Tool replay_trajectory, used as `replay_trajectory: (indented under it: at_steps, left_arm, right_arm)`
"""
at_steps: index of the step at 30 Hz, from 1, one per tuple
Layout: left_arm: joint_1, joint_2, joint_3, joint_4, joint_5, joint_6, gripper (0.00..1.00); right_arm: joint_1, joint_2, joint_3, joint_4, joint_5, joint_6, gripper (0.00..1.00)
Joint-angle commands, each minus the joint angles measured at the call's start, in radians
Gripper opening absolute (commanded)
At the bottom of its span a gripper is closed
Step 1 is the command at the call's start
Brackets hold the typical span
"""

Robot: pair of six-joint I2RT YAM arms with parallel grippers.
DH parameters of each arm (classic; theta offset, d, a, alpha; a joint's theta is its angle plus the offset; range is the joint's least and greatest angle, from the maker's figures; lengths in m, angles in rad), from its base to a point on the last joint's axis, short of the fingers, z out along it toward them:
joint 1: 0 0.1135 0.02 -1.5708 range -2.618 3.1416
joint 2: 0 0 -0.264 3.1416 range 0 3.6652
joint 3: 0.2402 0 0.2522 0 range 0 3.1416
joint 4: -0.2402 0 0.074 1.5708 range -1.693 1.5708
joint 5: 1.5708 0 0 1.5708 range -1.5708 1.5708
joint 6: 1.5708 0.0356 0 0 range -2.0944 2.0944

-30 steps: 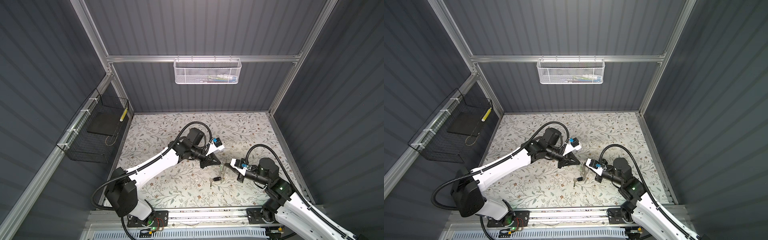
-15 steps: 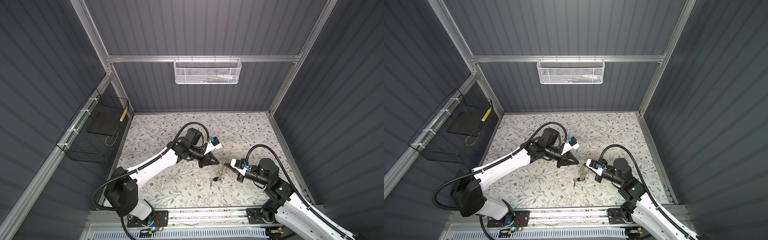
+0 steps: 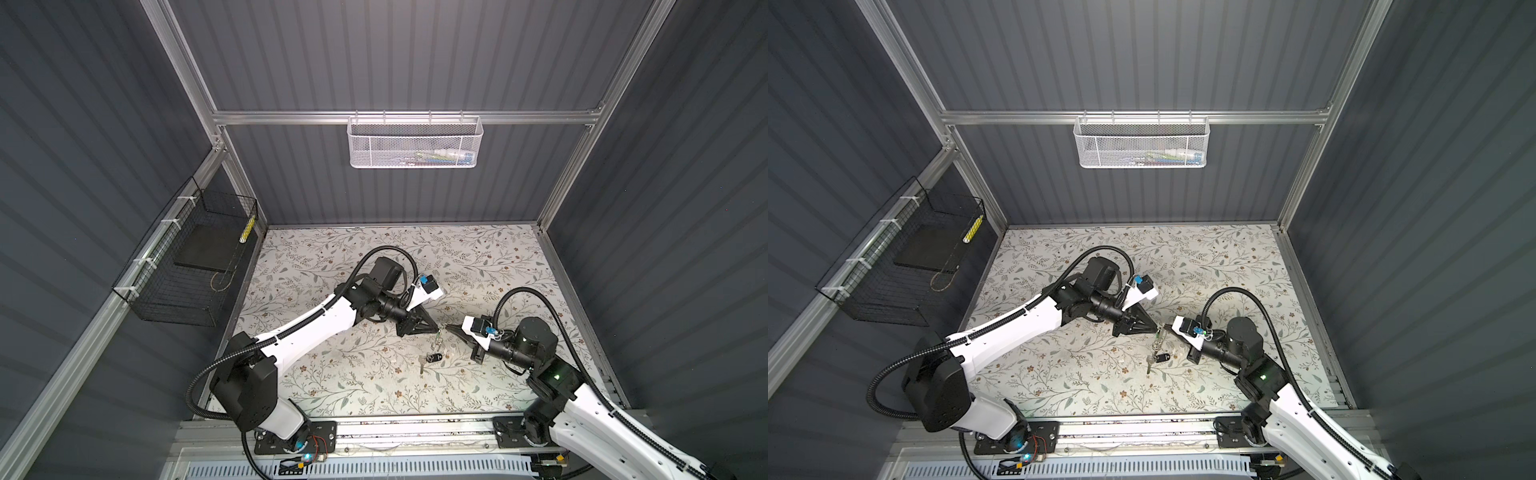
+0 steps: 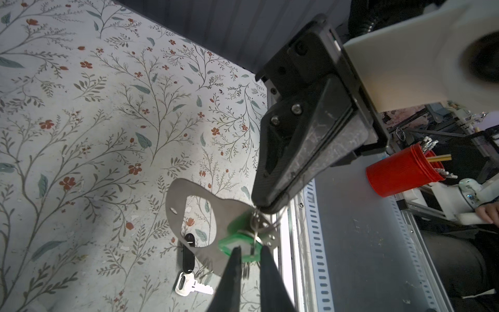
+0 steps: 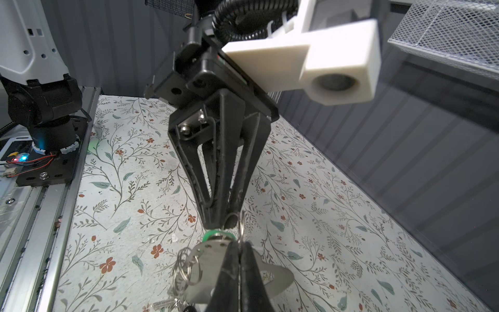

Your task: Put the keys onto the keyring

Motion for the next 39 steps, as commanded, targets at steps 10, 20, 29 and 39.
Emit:
replay_trajectory:
  at_steps: [10, 20, 29, 39]
  left_arm:
    - [0.008, -0.233, -0.069, 0.024, -0.169, 0.185, 0.40]
    - [-0.017, -0.223, -0.033, -0.037, -0.143, 0.325, 0.36]
    - [-0.046, -0.205, -0.022, -0.049, -0.161, 0.332, 0.34]
    - [-0.077, -0.192, -0.033, -0.027, -0.149, 0.322, 0.31]
  right_arm:
    - [0.003, 0.044, 0.014, 0.110, -0.105, 0.069, 0.00]
    - [0.005, 0.075, 0.034, 0.129, -0.201, 0.111, 0.00]
    - [0.004, 0.081, 0.040, 0.135, -0.230, 0.133, 0.00]
    - [0.004, 0.096, 0.039, 0.154, -0.251, 0.155, 0.00]
